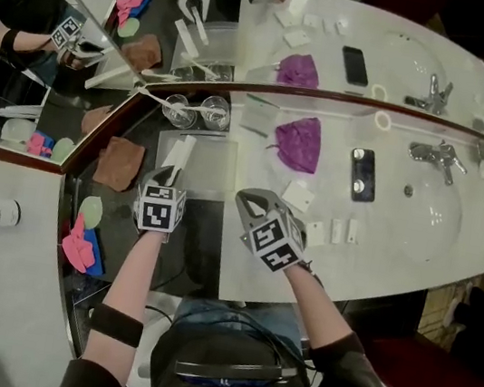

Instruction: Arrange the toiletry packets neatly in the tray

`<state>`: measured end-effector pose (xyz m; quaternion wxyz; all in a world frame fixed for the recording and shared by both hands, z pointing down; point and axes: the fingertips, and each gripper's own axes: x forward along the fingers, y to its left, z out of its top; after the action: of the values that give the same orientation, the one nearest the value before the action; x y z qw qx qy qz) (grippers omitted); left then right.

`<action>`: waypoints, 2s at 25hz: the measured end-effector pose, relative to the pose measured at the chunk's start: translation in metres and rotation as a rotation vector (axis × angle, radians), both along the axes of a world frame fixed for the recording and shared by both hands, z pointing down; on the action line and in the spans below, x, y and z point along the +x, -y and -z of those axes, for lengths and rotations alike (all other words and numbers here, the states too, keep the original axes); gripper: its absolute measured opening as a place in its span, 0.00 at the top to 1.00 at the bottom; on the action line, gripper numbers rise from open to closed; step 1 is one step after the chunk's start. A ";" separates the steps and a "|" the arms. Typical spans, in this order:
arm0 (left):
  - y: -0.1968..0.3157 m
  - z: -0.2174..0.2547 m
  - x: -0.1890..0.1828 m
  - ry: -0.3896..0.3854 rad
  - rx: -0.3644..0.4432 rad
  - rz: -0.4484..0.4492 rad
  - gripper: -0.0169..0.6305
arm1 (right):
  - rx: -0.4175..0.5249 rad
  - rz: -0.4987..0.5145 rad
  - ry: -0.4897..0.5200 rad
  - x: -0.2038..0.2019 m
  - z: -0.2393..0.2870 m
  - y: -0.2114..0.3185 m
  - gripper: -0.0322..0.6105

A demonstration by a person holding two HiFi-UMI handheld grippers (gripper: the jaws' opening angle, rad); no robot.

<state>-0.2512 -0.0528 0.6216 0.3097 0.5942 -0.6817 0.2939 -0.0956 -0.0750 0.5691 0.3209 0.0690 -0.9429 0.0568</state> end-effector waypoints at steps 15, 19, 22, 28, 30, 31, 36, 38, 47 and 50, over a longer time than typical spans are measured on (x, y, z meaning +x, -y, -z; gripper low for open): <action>-0.032 0.104 0.130 -0.083 0.260 -0.035 0.88 | -0.010 -0.048 0.055 0.105 0.048 -0.006 0.95; -0.038 0.100 0.160 -0.111 0.248 -0.059 0.88 | -0.019 -0.079 0.053 0.129 0.049 -0.008 0.95; -0.039 0.090 0.181 -0.140 0.228 -0.082 0.88 | -0.019 -0.099 0.050 0.144 0.048 -0.009 0.95; -0.028 0.061 0.215 -0.226 0.182 -0.095 0.88 | -0.004 -0.113 0.033 0.172 0.046 -0.015 0.95; -0.021 0.049 0.223 -0.242 0.160 -0.099 0.88 | -0.007 -0.127 0.032 0.180 0.045 -0.015 0.95; -0.018 0.043 0.225 -0.248 0.149 -0.099 0.88 | -0.009 -0.135 0.032 0.184 0.044 -0.015 0.95; -0.003 0.010 0.235 -0.293 0.091 -0.077 0.88 | -0.022 -0.165 0.021 0.203 0.036 -0.014 0.95; 0.003 -0.004 0.237 -0.317 0.068 -0.063 0.88 | -0.029 -0.175 0.017 0.209 0.032 -0.014 0.95; 0.020 -0.050 0.232 -0.353 -0.022 -0.002 0.88 | -0.068 -0.199 -0.014 0.224 0.007 -0.013 0.95; 0.025 -0.063 0.234 -0.352 -0.041 0.000 0.88 | -0.081 -0.203 -0.023 0.227 -0.002 -0.011 0.95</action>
<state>-0.0171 -0.0778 0.6844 0.4364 0.6299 -0.6108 0.1994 0.1315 -0.0636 0.5712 0.3266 0.1516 -0.9243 0.1263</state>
